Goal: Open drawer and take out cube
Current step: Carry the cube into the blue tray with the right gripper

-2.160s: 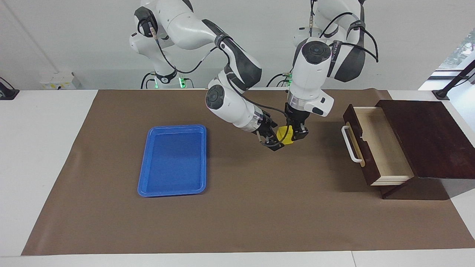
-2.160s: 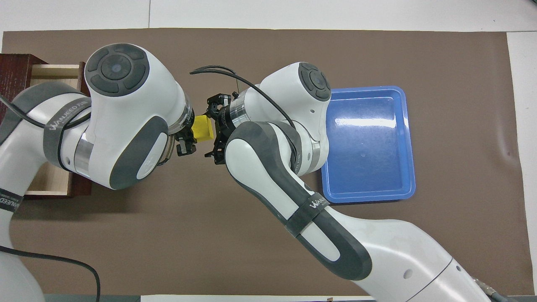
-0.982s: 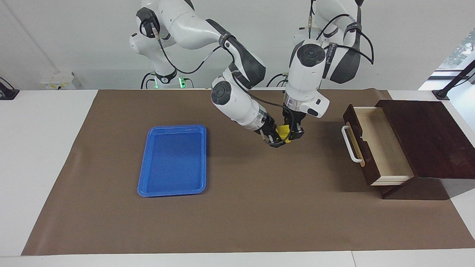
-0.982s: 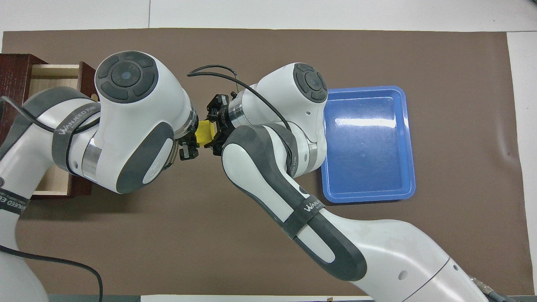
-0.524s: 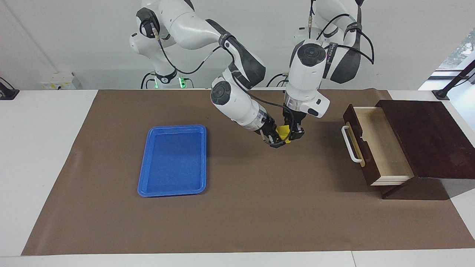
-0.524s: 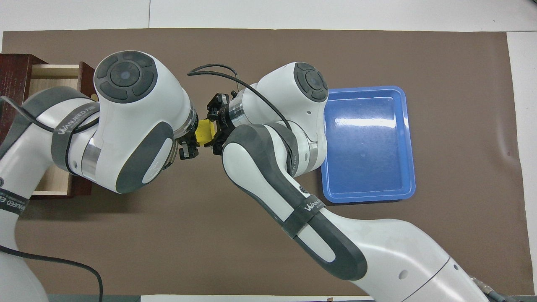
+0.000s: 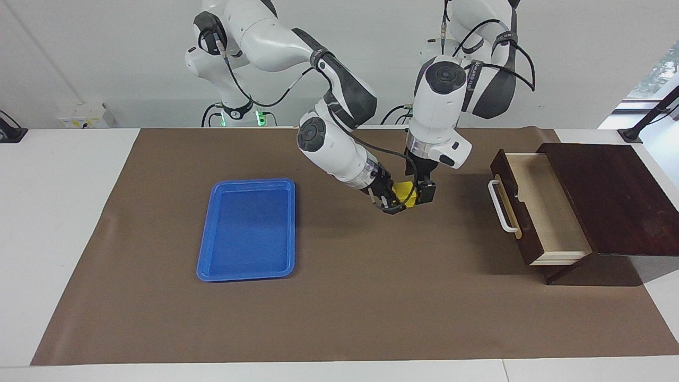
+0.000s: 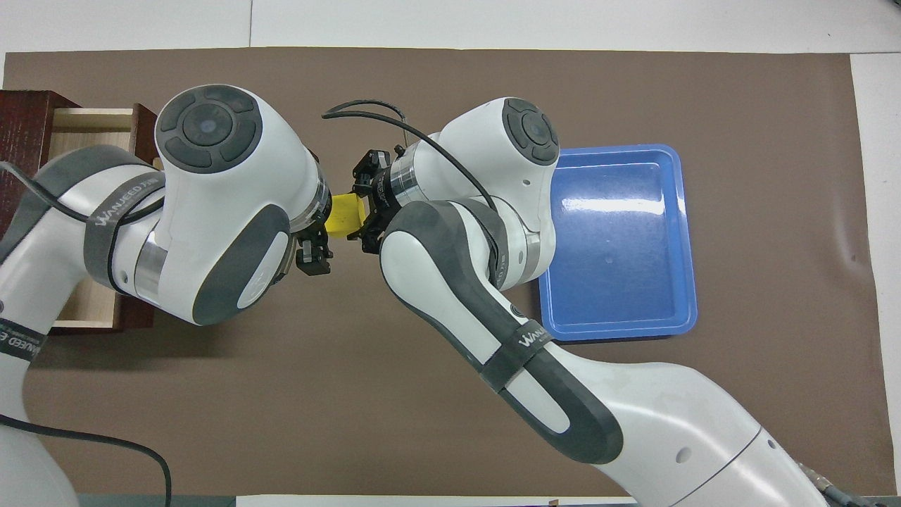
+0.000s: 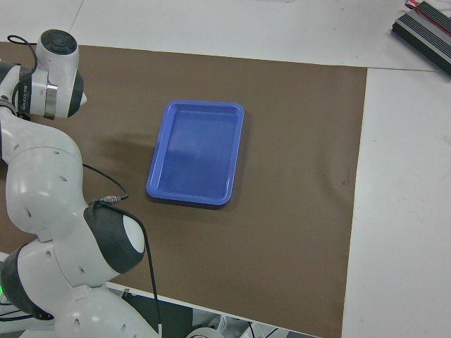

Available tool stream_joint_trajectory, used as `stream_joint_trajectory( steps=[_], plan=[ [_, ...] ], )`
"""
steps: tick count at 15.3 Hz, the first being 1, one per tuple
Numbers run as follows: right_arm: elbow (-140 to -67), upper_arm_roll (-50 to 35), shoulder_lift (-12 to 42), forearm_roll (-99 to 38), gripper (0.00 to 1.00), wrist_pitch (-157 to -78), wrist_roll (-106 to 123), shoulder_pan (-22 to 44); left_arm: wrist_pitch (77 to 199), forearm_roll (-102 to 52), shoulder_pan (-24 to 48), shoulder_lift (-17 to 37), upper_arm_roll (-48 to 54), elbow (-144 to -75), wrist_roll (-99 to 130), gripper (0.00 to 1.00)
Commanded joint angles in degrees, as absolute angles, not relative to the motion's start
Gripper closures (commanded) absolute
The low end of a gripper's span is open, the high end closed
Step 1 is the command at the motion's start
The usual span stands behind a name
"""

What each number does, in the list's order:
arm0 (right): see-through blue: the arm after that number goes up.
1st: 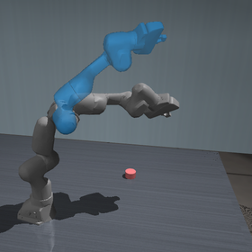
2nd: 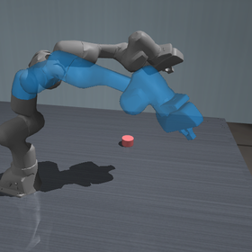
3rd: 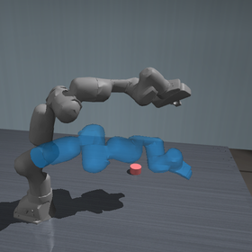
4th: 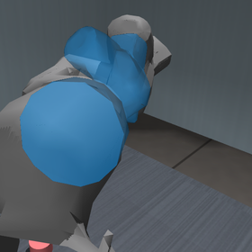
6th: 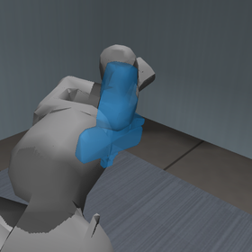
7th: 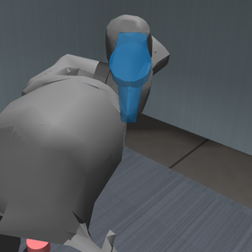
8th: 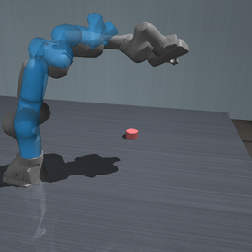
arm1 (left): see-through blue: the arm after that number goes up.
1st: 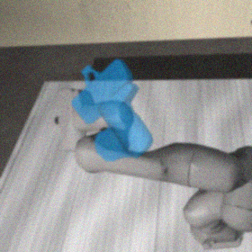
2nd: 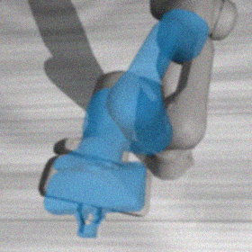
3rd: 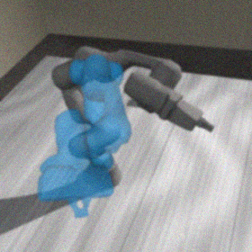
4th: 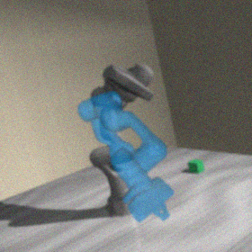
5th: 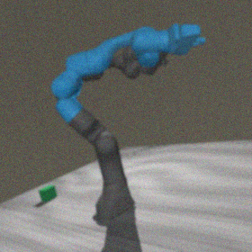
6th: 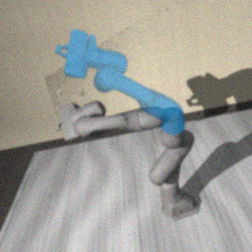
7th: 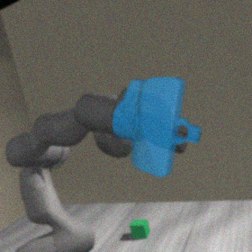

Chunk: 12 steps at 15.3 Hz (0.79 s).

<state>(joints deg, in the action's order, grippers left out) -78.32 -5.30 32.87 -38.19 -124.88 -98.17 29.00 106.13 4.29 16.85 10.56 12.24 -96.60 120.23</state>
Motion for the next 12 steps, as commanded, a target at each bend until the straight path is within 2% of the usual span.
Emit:
stream_joint_trajectory(
  steps=[1,9,12],
  plan=[
    [-76.29,-5.89,33.14,-37.97,1.00,-121.22,-98.88,24.71,106.26,3.87,14.60,8.52,11.69,-99.23,115.33,0.00],
    [-77.43,-5.36,30.06,-36.74,1.00,-109.26,-88.26,9.95,108.36,8.25,5.02,6.77,11.43,-104.24,98.19,0.00],
    [-85.66,-5.45,25.33,-37.00,1.00,-108.37,-80.80,3.36,111.61,15.97,3.61,6.59,11.43,-106.34,96.60,0.00]
  ],
)
